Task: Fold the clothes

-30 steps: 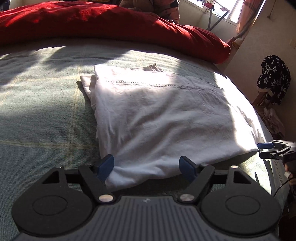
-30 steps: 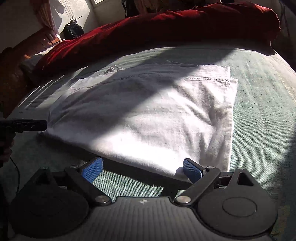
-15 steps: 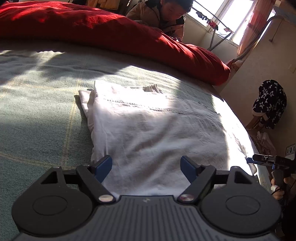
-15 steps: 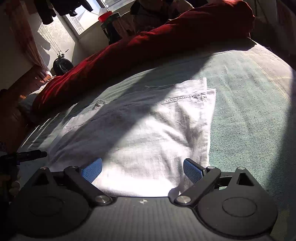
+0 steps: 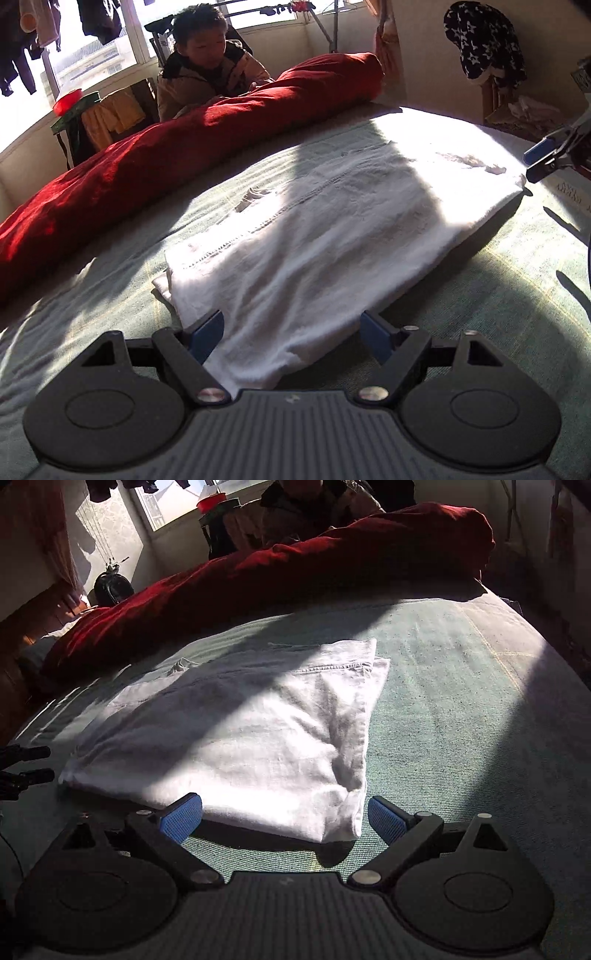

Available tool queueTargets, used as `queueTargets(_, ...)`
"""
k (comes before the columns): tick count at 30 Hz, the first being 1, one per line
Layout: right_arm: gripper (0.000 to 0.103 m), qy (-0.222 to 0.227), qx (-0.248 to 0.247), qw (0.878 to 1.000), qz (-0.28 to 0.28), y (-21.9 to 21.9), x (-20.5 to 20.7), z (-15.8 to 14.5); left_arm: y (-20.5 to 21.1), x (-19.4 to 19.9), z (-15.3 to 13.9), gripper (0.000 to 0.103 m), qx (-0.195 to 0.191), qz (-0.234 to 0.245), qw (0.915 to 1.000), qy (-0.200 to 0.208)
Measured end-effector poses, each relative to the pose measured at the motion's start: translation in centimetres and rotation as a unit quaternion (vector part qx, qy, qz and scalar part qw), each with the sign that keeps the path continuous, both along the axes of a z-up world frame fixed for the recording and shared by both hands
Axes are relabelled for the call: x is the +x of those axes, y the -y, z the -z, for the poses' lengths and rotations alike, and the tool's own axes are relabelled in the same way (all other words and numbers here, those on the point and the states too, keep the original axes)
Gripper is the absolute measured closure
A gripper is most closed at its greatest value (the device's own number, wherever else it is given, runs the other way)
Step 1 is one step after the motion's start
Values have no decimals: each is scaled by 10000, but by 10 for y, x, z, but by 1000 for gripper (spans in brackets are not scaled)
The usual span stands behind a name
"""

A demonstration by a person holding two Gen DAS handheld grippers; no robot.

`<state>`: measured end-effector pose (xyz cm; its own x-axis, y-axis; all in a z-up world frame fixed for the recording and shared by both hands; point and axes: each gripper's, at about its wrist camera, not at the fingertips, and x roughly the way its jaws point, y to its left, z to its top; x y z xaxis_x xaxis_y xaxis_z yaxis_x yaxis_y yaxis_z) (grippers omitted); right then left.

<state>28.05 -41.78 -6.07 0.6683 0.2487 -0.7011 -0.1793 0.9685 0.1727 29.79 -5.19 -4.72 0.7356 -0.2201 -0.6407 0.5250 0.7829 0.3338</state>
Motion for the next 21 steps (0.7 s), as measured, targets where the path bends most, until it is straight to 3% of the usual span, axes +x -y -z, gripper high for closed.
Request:
queueTargets(2, 5, 200, -983, 9939, -459, -36, -5, -3, 28, -9, 10, 21, 716, 454, 9962, 178)
queueTargets(4, 5, 473, -2091, 9717, -990, -75, -11, -3, 49, -11, 23, 21, 1233, 731, 9893, 260)
queueTargets(6, 5, 561, -2614, 9526, -1453, -104, -10, 4, 60, -8, 30, 21, 1502, 847, 9843, 373)
queueTargets(11, 5, 574, -3101, 9251, -2115, -151, 11, 23, 85, 0, 42, 21, 1988, 1028, 9724, 661)
queueTargets(15, 5, 657, -3242, 9169, -2232, -166, 25, 31, 101, 5, 51, 19, 2356, 1167, 9606, 900)
queueTargets(21, 3, 701, -3614, 9108, -1870, -136, 27, 34, 74, 2, 55, 19, 2628, 844, 9561, 988)
